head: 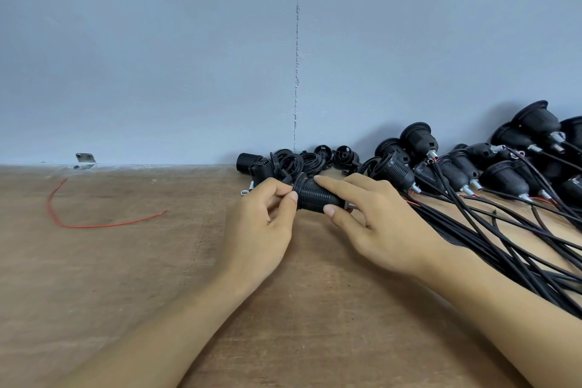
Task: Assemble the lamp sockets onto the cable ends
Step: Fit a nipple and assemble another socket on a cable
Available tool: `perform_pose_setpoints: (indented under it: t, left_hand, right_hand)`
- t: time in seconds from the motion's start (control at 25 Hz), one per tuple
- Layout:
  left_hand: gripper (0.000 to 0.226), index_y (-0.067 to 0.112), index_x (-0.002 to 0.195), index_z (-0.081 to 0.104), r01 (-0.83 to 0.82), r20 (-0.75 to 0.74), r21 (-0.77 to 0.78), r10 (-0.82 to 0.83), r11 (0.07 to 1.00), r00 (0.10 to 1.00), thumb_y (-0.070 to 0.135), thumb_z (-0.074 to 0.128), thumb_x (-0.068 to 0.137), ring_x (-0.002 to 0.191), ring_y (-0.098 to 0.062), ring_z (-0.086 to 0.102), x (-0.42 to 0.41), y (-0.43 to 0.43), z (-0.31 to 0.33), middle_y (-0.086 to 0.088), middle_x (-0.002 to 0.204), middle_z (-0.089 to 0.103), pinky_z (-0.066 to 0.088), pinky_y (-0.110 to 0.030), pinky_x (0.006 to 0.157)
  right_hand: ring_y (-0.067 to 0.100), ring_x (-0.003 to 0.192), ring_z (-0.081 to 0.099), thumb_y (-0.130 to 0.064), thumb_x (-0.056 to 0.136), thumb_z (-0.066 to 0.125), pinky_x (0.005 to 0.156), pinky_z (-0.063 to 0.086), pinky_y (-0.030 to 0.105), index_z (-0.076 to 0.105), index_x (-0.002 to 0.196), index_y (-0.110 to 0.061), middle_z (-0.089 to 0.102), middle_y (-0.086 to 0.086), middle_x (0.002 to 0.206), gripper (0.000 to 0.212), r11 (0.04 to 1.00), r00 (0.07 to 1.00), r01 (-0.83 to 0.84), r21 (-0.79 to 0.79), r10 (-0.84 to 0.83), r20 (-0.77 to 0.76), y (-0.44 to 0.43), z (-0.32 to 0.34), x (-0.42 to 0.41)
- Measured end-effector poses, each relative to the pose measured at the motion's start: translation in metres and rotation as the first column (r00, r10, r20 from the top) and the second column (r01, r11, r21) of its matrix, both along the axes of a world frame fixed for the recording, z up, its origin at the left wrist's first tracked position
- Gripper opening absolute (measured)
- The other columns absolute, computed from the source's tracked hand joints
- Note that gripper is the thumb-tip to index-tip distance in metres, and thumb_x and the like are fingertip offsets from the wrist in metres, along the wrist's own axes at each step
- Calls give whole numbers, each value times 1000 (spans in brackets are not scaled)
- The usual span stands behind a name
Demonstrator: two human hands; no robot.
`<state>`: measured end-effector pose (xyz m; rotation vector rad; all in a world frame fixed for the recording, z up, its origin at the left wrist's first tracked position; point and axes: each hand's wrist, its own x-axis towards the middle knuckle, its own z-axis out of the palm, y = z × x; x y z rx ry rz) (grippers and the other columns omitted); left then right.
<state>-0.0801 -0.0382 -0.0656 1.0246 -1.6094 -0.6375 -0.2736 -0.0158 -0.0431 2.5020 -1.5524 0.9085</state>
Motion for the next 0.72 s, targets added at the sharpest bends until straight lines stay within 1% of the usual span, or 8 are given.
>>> perform_pose_setpoints:
  t: [0.12,0.2,0.32,0.4,0.48,0.56,0.64,0.72]
  left_hand:
    - [16,25,87,67,34,29,-16,-34,999,999,17,63,99,71,-19,68,2,-1,0,11,76,74,50,-26,66]
    - [15,22,90,67,88,32,-16,-87,996,996,11,62,99,81,-7,71,3,-1,0,13,86,75,50,-14,71]
    - [15,20,95,72,110,57,-34,-108,993,993,7,65,97,98,4,69,4,-2,0,15,100,76,47,-7,82]
    - [15,20,101,76,86,70,-57,-82,995,994,8,70,94,99,3,69,5,-3,0,15,102,76,49,-9,81]
    - [19,21,103,79,57,64,-62,-53,996,997,7,72,92,96,2,69,5,-4,-1,15,99,77,49,-9,80]
    - [30,26,105,78,54,49,-41,-52,998,997,-1,69,92,96,5,70,5,-3,2,18,98,77,49,-9,83]
    - [51,37,112,69,87,-3,35,-87,996,996,-9,58,94,99,4,70,3,-2,5,22,103,77,47,-6,85]
    - [63,46,119,57,112,-49,125,-107,986,993,-11,47,96,95,-3,71,0,1,8,25,110,74,47,-6,78]
  right_hand:
    - [5,89,60,-31,100,56,87,43,21,56,139,-26,60,-19,103,40,998,989,13,58,-21,143,-2,-2,0]
    - [-1,87,61,-30,102,52,85,43,17,62,133,-30,66,-24,95,33,982,951,-24,185,-35,306,-3,-1,0]
    - [13,73,63,-25,106,45,86,49,32,69,117,-21,71,5,90,27,919,825,-203,337,-25,565,-6,5,-3]
    - [20,71,59,-22,107,41,81,51,31,70,113,-12,69,18,92,32,875,728,-321,362,-17,685,-6,10,-4]
    - [23,71,56,-22,106,40,77,53,31,70,115,-7,67,19,90,35,844,678,-390,369,-8,735,-6,12,-6]
    - [24,72,56,-22,106,42,76,53,31,70,116,-7,68,15,89,34,826,678,-421,375,12,735,-6,13,-7]
    - [22,72,57,-23,105,46,79,53,28,70,118,-13,69,13,91,30,835,723,-400,378,34,690,-5,12,-8]
    - [18,72,60,-25,105,48,86,52,33,70,121,-23,70,11,94,27,869,800,-320,379,33,599,-5,7,-7]
